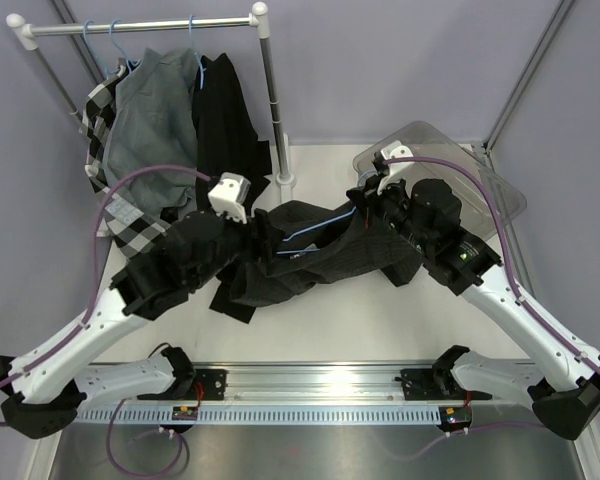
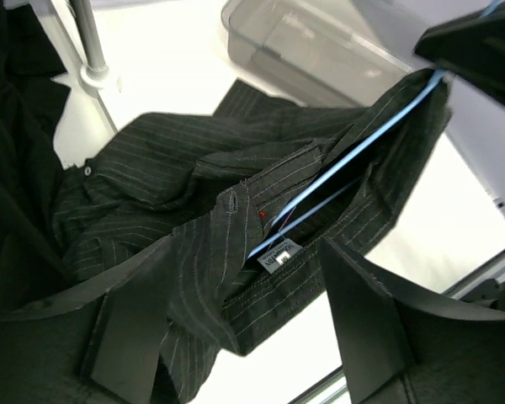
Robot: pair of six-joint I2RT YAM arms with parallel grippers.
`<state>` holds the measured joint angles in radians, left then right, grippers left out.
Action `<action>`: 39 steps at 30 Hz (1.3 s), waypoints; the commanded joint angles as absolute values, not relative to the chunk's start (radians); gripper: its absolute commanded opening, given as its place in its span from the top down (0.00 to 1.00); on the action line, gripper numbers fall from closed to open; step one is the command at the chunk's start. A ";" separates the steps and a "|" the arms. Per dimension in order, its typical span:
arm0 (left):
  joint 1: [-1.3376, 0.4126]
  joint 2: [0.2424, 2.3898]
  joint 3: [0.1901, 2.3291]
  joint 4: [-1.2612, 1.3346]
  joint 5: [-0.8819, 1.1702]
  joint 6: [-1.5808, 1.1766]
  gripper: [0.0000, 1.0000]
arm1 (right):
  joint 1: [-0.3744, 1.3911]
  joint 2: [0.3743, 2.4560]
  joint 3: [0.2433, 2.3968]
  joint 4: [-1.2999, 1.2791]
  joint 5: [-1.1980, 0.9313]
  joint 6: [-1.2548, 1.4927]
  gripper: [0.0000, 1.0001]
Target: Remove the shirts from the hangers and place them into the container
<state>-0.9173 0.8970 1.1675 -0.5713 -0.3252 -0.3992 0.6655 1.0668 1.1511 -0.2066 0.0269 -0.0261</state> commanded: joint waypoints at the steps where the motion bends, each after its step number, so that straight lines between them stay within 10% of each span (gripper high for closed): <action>1: -0.919 0.994 1.219 -0.528 -0.333 -0.379 0.29 | 0.664 1.058 1.167 -0.110 0.072 -0.049 1.00; 25: -0.919 1.094 1.197 -0.561 -0.448 -0.293 0.51 | 0.664 1.046 1.163 -0.112 0.081 -0.051 1.00; 39: -0.919 1.109 1.207 -0.560 -0.492 -0.293 1.00 | 0.666 1.039 1.164 -0.133 0.071 -0.040 1.00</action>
